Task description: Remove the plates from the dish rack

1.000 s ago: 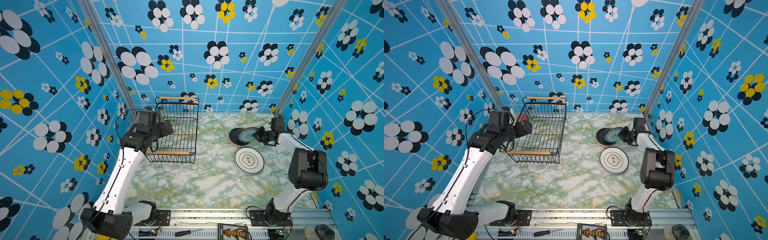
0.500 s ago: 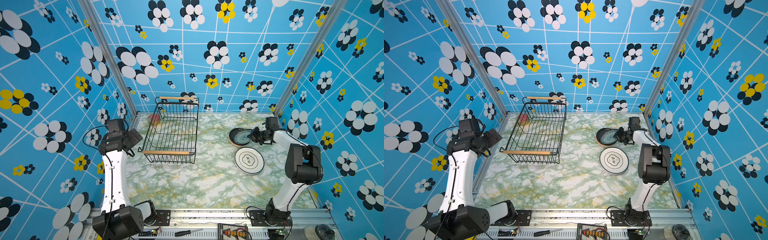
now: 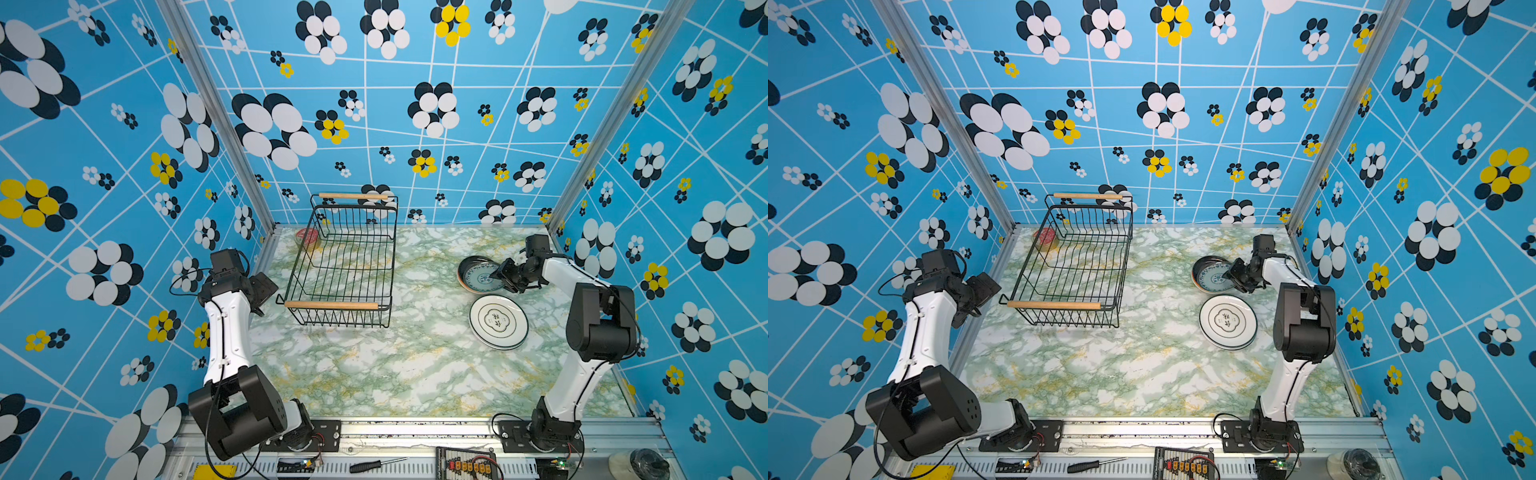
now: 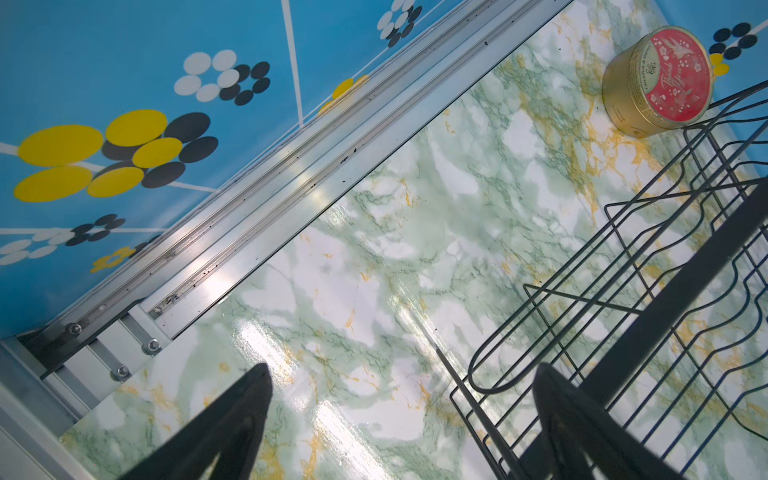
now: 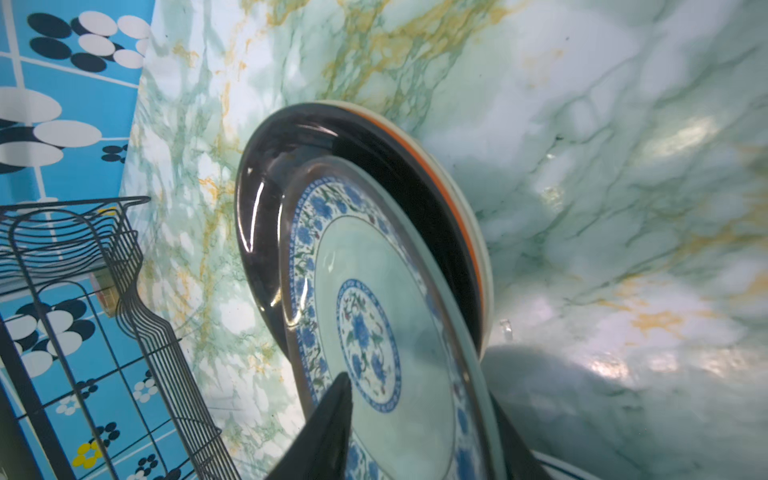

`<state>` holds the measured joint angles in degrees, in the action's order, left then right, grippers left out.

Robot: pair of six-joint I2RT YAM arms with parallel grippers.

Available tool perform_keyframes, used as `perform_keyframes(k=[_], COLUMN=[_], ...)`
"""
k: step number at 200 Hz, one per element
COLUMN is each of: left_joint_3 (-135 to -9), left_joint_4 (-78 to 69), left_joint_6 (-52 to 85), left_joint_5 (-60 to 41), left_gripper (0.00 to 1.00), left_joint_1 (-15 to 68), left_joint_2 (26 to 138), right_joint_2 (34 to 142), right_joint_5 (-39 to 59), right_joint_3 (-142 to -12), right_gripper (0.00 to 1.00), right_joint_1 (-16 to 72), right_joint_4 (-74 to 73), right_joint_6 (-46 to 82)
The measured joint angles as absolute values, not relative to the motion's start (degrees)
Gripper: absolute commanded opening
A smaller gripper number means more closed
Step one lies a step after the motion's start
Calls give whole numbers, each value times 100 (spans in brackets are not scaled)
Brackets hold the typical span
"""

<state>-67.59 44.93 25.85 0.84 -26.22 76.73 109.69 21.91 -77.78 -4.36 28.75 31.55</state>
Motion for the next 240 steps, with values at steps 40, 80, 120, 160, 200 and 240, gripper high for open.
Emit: perform_keyframes(k=[40, 80, 120, 160, 200, 240], left_joint_3=[-6759, -6759, -6755, -6716, -6648, -6646], left_joint_4=[4451, 4405, 4313, 4167, 4042, 4025], left_joint_6=[2534, 2427, 2324, 2265, 2259, 2193], left_joint_5=[80, -54, -244, -325, -316, -320], left_gripper=[100, 97, 94, 92, 91, 92], left_joint_1=[-2624, -2624, -2624, -2561, -2364, -2005], left_joint_2=[7682, 7926, 8130, 8418, 8648, 8766], right_joint_2=[11218, 11675, 11913, 11917, 11736, 11043], right_joint_5=[1601, 827, 425, 152, 3, 21], right_joint_3=[-8482, -9150, -9539, -9585, -9424, -8882], right_gripper=[62, 71, 98, 99, 99, 99], right_joint_1=[-172, 141, 270, 290, 290, 263], right_joint_4=[3520, 4278, 4713, 4818, 4840, 4703], right_joint_6=[2899, 2635, 2443, 2390, 2349, 2327])
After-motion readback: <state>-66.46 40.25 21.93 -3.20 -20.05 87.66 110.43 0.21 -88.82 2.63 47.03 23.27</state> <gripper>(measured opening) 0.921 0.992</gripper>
